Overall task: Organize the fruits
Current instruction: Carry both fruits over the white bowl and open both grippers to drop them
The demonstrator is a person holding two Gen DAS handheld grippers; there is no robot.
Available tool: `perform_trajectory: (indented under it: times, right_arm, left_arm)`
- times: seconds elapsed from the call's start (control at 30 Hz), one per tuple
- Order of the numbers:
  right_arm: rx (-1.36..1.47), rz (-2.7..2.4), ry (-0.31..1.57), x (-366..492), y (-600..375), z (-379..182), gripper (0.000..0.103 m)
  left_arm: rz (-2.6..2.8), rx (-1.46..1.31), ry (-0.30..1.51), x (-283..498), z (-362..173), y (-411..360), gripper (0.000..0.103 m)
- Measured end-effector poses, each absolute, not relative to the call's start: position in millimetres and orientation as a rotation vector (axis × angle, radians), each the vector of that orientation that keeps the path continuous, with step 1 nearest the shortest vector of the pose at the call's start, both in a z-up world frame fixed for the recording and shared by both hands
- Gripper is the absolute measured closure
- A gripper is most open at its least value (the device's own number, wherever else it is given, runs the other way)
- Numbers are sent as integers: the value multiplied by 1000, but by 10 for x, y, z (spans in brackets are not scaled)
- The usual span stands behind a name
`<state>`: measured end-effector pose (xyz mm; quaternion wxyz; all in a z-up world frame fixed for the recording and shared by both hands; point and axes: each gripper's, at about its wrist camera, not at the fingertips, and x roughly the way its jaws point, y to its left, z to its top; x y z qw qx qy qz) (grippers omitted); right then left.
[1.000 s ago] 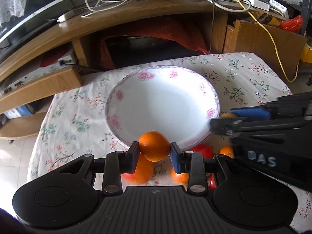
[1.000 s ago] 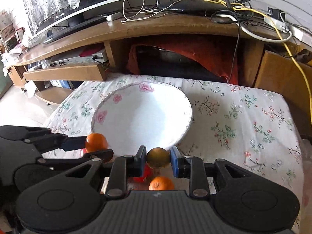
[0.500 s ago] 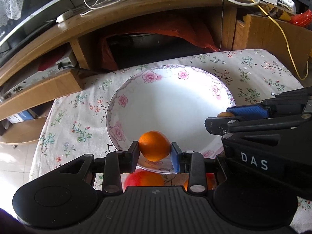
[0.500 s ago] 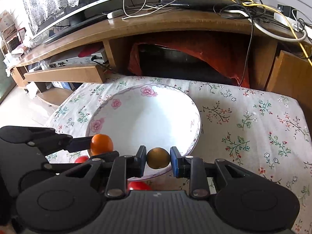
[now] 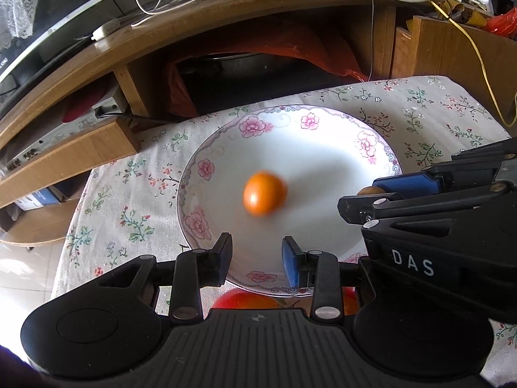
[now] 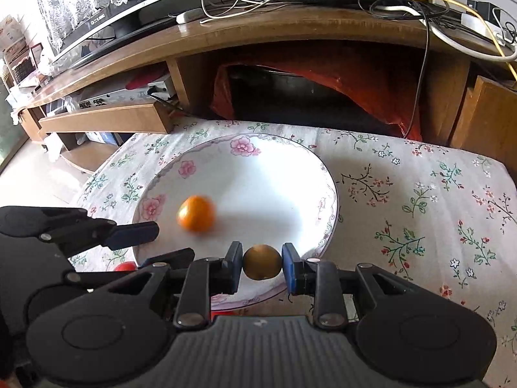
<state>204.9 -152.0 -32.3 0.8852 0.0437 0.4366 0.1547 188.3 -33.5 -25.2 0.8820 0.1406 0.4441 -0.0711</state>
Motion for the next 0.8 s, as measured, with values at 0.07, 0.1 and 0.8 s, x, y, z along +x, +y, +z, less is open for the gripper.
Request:
perform_trajectory:
  times: [0.07, 0.1, 0.8]
  right_arm:
    - [93, 321, 909, 2049, -1516, -324, 84]
    - [93, 321, 910, 2053, -1514, -327, 84]
    - [126, 310, 880, 1985, -1590, -199, 84]
  left_arm:
    - [-148, 293, 925, 1882, -254, -336, 60]
    - [-148, 294, 925, 1882, -254, -336, 60]
    - [-118, 273, 901, 1882, -159, -257, 36]
